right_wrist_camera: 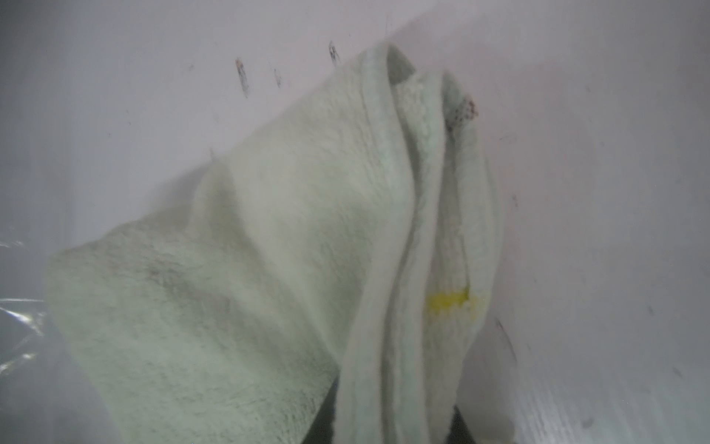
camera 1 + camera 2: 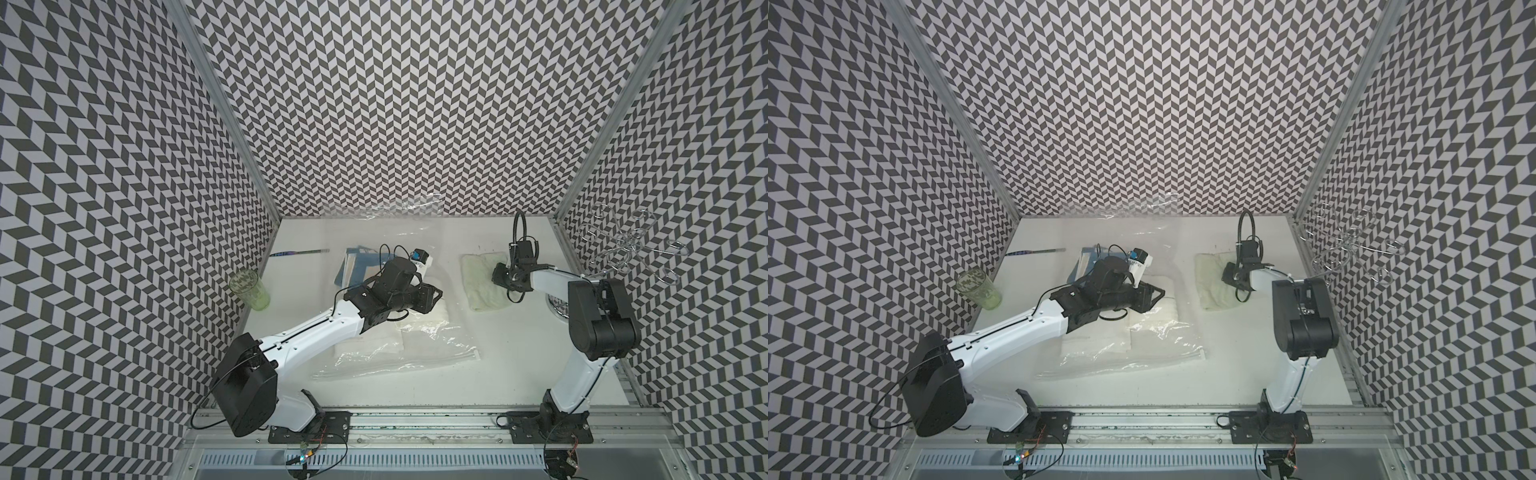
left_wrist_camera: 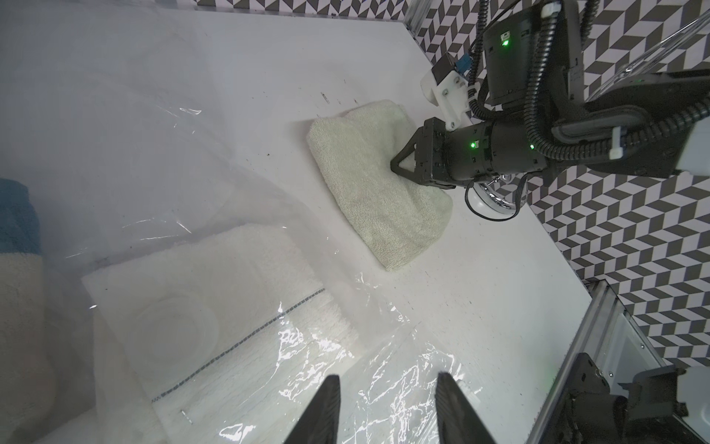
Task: Place the folded towel into the vacuum bag
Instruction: Pick up the towel from the center of the board, then place the towel in the vacuum bag, then pick up the towel from the vacuum bag.
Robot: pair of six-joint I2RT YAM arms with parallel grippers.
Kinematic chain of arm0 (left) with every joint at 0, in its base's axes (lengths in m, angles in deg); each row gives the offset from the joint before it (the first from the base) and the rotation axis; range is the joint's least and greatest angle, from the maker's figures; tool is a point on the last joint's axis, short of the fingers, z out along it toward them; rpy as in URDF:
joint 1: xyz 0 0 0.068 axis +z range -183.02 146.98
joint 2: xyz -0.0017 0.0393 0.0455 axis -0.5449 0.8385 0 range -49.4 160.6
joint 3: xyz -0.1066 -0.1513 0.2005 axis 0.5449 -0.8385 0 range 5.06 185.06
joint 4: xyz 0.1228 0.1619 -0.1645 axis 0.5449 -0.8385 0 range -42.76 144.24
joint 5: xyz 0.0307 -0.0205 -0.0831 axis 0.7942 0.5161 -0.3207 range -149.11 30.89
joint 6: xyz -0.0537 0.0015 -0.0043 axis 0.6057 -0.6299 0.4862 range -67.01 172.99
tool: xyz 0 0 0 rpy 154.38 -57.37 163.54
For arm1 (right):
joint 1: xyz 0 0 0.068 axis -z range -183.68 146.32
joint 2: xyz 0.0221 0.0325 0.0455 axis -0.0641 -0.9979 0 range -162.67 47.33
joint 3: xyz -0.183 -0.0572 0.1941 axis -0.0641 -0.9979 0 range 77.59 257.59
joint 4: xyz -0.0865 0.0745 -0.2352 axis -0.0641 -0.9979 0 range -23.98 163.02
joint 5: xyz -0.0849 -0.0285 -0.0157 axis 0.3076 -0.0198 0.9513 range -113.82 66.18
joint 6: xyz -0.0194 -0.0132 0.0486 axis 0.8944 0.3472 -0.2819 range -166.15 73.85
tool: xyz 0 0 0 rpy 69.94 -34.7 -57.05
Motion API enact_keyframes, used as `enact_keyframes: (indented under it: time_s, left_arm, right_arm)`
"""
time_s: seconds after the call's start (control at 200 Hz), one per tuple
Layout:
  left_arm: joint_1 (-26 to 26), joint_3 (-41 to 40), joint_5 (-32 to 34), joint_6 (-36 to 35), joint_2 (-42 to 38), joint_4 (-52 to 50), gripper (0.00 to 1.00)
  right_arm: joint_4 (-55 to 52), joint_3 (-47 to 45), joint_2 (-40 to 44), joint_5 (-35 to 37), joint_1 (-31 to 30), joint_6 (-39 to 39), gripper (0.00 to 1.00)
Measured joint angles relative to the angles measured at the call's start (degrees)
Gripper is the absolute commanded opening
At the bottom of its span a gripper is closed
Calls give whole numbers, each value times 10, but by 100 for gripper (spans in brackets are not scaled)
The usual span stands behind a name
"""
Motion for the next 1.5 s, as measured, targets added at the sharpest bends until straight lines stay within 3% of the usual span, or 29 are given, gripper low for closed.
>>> enact_keyframes:
  time_s: [0.145,0.305,0.436,0.561,0.671,0.781,0.891,0.977,1.117,1.277,1.347,1.497]
  left_arm:
    - [0,0,4,0,-2,-5,43]
    - [6,-1,12,3,-28,-11,43]
    - [26,-3,16,9,-76,-10,43]
    - [47,-3,22,16,-115,-9,43]
    - [46,-3,16,25,-119,-4,43]
    - [23,-6,9,38,-97,12,42]
    - [-7,-31,-6,60,-65,37,39]
    - [-23,-63,-20,79,-47,54,32]
    - [-42,-102,-46,113,-14,90,20]
    - [-49,-141,-71,151,29,161,8]
    - [-47,-157,-75,164,54,182,6]
    - [-27,-182,-76,185,110,207,4]
  right_arm:
    - [-91,23,49,73,-41,7,10]
    - [-149,77,152,113,-142,11,8]
    - [-151,64,258,58,-210,-11,8]
    - [-114,-22,338,-32,-243,-71,8]
    - [-63,-141,362,-83,-271,-126,19]
    - [-38,-234,338,-98,-293,-158,44]
    - [-32,-268,311,-114,-299,-159,68]
    - [-24,-268,309,-142,-292,-145,73]
    - [-10,-271,312,-217,-244,-103,73]
    - [-16,-277,313,-249,-211,-55,70]
    - [-17,-280,310,-249,-211,-39,61]
    - [-25,-290,310,-206,-233,-23,29]
